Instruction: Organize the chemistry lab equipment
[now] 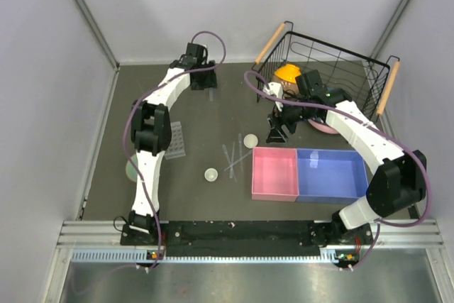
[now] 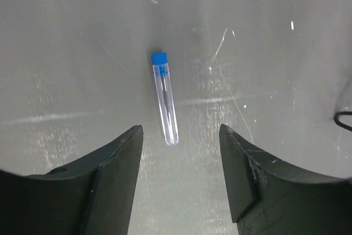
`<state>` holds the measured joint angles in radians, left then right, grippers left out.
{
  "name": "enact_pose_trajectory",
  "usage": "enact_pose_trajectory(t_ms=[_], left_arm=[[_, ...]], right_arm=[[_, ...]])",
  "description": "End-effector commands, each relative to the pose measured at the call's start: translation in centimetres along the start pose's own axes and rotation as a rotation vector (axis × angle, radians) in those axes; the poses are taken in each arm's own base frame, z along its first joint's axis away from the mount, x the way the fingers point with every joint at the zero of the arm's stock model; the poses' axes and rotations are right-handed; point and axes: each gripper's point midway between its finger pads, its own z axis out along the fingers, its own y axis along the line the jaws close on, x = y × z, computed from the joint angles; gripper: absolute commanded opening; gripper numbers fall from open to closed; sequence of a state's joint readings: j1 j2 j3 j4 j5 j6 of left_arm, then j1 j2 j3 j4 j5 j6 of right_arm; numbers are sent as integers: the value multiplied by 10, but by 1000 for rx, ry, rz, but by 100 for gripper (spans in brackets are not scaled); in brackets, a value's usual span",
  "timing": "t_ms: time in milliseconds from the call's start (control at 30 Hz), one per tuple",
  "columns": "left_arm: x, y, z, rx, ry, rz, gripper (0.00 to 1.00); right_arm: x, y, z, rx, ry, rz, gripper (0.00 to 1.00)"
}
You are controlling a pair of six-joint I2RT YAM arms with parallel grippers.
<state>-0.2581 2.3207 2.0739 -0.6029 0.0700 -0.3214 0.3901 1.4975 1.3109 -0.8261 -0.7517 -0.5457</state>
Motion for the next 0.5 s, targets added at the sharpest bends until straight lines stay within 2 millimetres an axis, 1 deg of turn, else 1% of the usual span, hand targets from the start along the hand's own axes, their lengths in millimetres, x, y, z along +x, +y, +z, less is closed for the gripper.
enact_pose_trajectory(t_ms=[0, 67, 133, 233, 367, 400, 467], left_arm=[[-13, 2, 4, -40, -7, 42, 61], [-11, 5, 11, -52, 2, 40, 55], [-7, 6, 16, -62, 13, 40, 52], [3, 7, 28, -68, 42, 44, 49], [12, 8, 38, -75, 70, 45, 46], [16, 10, 39, -79, 83, 43, 43], [19, 8, 43, -78, 93, 48, 40]], right_arm=[[-16, 0, -8, 7, -62, -39, 71], [-17, 2, -10, 5, -67, -38, 71], [-18, 2, -11, 1, -72, -37, 71], [-18, 3, -11, -3, -76, -40, 71], [-19, 5, -12, -7, -81, -37, 71], [-18, 5, -12, -7, -82, -36, 71], [-18, 6, -12, -10, -81, -36, 71]])
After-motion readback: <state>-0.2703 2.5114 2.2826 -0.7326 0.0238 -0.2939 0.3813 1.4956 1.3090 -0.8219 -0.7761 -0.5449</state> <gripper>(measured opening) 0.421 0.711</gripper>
